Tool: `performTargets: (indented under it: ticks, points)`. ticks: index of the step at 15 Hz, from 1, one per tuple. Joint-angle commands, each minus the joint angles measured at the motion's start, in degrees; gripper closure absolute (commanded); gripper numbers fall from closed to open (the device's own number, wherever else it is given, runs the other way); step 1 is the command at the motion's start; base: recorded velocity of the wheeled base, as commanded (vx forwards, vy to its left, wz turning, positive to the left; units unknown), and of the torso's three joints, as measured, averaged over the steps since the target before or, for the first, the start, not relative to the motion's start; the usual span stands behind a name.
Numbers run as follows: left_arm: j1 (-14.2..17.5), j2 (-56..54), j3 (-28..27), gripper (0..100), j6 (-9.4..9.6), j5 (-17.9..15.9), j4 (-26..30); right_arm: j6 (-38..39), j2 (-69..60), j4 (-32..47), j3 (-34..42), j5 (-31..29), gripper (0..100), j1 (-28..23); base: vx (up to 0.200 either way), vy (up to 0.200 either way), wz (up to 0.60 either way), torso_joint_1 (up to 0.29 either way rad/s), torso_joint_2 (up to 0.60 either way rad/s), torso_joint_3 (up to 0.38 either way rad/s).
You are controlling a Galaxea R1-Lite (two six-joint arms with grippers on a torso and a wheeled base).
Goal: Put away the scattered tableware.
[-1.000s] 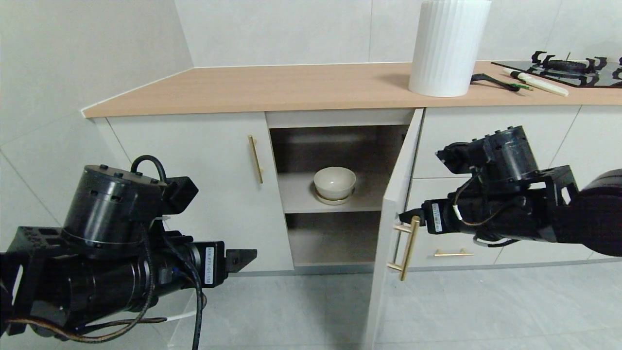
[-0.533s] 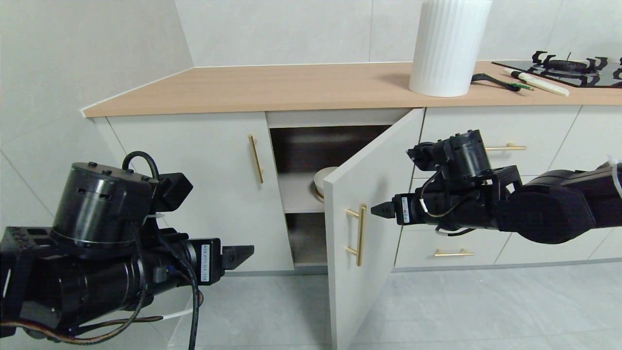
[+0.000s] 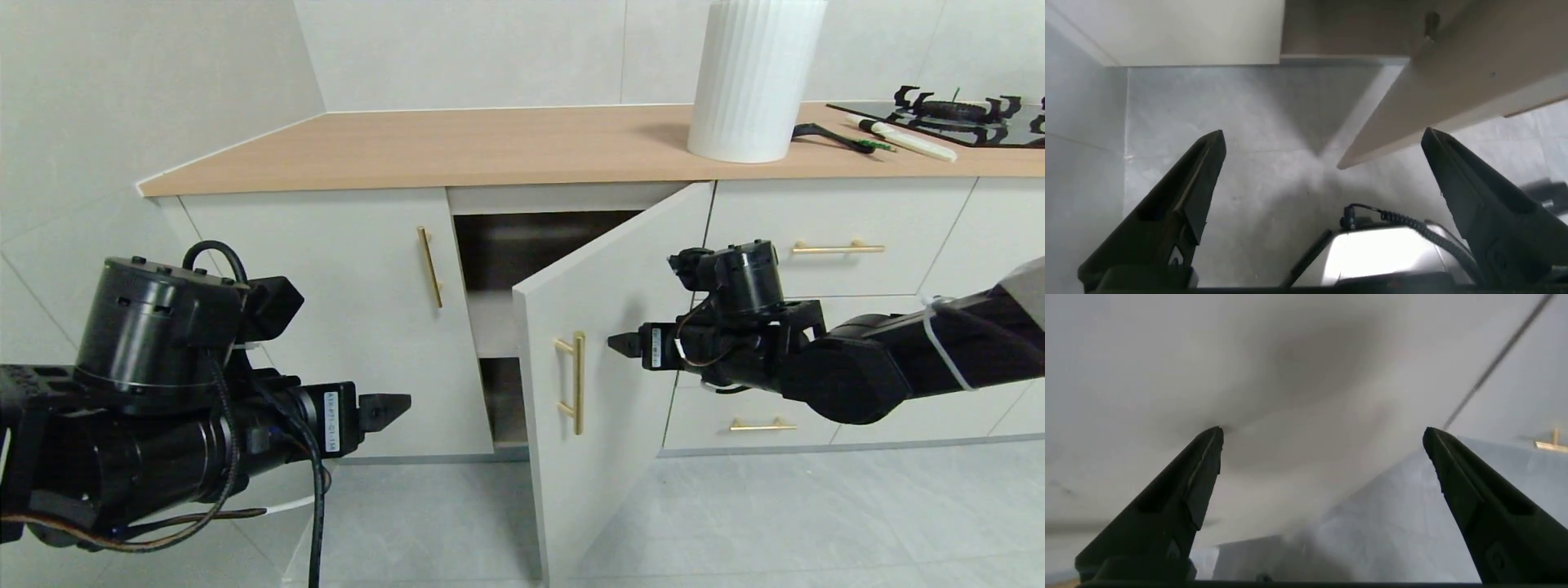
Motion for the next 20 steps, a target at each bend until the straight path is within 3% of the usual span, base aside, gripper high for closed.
performTargets:
  ticks: [1,7,17,20]
  points:
    - [1.09,0.29,-0.15,0,-0.06,-0.03,0.1,0.14,3.38,-2.14,-0.27,-1.32,0,0.01,0.0,0.0,0.0,0.0,0.0,0.0]
    - [2.67,-0.23,-0.76,0,0.03,0.05,0.01,2.34,5.22,-6.71,-0.89,-2.81,0,0.1,0.2,0.0,0.0,-0.002,0.0,0.001]
    - [2.84,-0.67,-0.94,0,-0.06,0.05,-0.16,8.58,7.86,-6.71,-6.07,-3.07,0,0.54,0.0,0.0,0.0,0.0,0.0,0.0]
    - [2.84,-0.5,-0.94,0,-0.06,0.05,-0.07,11.13,11.64,-6.71,-11.26,-8.0,0,0.54,0.0,0.0,0.0,0.0,0.0,0.0]
